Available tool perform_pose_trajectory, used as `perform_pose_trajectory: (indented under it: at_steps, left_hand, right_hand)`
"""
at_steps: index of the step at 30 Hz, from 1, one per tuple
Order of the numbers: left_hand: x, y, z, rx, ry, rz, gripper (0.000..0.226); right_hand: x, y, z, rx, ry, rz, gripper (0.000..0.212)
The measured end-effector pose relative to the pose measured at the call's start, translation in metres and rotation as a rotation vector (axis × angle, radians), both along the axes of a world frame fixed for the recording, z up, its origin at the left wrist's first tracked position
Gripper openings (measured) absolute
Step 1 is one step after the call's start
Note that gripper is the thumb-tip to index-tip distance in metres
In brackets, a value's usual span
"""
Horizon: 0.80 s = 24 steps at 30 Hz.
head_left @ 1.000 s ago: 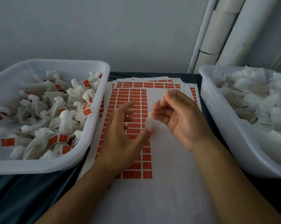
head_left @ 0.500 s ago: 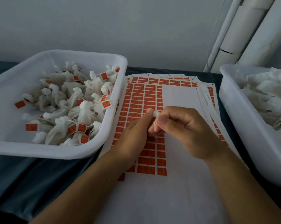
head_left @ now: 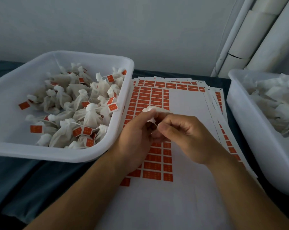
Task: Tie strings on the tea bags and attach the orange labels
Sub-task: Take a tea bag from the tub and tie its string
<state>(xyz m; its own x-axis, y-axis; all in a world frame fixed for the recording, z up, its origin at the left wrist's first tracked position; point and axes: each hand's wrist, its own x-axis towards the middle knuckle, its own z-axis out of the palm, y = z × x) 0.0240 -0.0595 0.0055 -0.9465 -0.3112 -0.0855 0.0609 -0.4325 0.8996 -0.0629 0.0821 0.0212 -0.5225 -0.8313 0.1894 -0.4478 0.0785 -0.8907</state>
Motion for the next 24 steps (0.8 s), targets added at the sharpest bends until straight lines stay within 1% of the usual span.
perform_pose_trajectory:
  at_steps: [2,4,7,10,12,13,14,17,19,20,21,22,24]
  left_hand:
    - [0.0011,0.0019,0.0003,-0.111,0.002,-0.002,0.043]
    - [0.0008,0.0025,-0.0007,-0.165,-0.026,0.000,0.038]
    - [-0.0004,0.0027,-0.0030,-0.294,-0.071,0.024,0.034]
    - [-0.0001,0.0026,-0.0052,-0.388,-0.098,0.059,0.040]
    - [-0.0004,0.0019,-0.0068,-0.404,-0.109,0.064,0.047]
    - [-0.0008,0.0012,-0.0067,-0.375,-0.108,0.057,0.049]
    - [-0.0013,0.0003,-0.0056,-0.300,-0.104,0.037,0.048]
    - [-0.0016,-0.0029,-0.0007,0.110,-0.034,-0.037,0.045]
    - [-0.0013,-0.0044,-0.0003,0.321,0.030,-0.083,0.048]
    - [-0.0010,-0.0042,-0.0007,0.369,0.048,-0.104,0.052]
    - [-0.0010,-0.0033,-0.0009,0.372,0.050,-0.120,0.054]
    - [-0.0010,-0.0016,-0.0004,0.346,0.044,-0.126,0.054]
    - [-0.0022,0.0023,-0.0009,0.224,-0.003,-0.077,0.047]
  right_hand:
    - [-0.0011,0.0002,-0.0004,-0.002,-0.004,0.002,0.030]
    - [-0.0011,0.0004,0.0000,-0.009,0.004,0.014,0.028]
    - [-0.0008,0.0007,0.0008,-0.015,0.032,0.031,0.022]
    - [-0.0006,0.0006,0.0008,0.000,0.053,0.040,0.021]
    - [0.0009,0.0006,0.0007,0.017,0.048,0.047,0.020]
    - [0.0018,0.0006,0.0007,0.027,0.034,0.052,0.020]
    - [0.0026,0.0006,0.0007,0.037,0.016,0.055,0.019]
    - [0.0027,0.0000,0.0016,0.067,-0.010,0.050,0.019]
    - [0.0018,0.0001,0.0028,0.064,-0.015,0.028,0.021]
    - [0.0012,0.0003,0.0036,0.059,-0.023,0.017,0.022]
    - [0.0007,0.0006,0.0044,0.056,-0.032,0.007,0.022]
    - [0.0001,0.0011,0.0054,0.055,-0.040,-0.001,0.022]
    - [-0.0013,0.0024,0.0075,0.048,-0.065,-0.019,0.024]
